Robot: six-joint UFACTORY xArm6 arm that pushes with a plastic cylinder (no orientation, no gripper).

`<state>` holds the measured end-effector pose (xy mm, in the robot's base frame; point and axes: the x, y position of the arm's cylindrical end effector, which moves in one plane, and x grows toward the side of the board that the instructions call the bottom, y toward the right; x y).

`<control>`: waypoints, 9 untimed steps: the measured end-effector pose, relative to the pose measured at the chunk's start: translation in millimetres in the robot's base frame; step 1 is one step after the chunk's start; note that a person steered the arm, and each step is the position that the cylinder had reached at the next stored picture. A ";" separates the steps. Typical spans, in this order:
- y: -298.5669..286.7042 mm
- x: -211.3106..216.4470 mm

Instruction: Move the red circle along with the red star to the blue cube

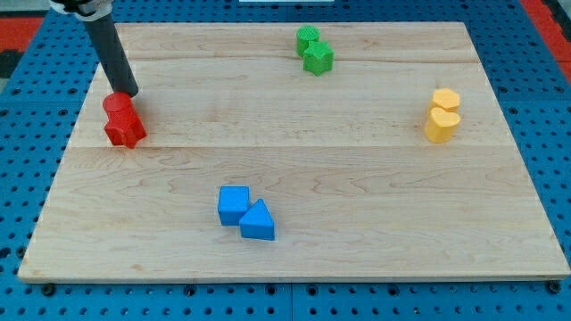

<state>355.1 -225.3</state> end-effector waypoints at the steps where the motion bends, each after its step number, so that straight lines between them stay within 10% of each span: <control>1: 0.0 12.6; 7: -79.5 2.5; 9: 14.3 57.0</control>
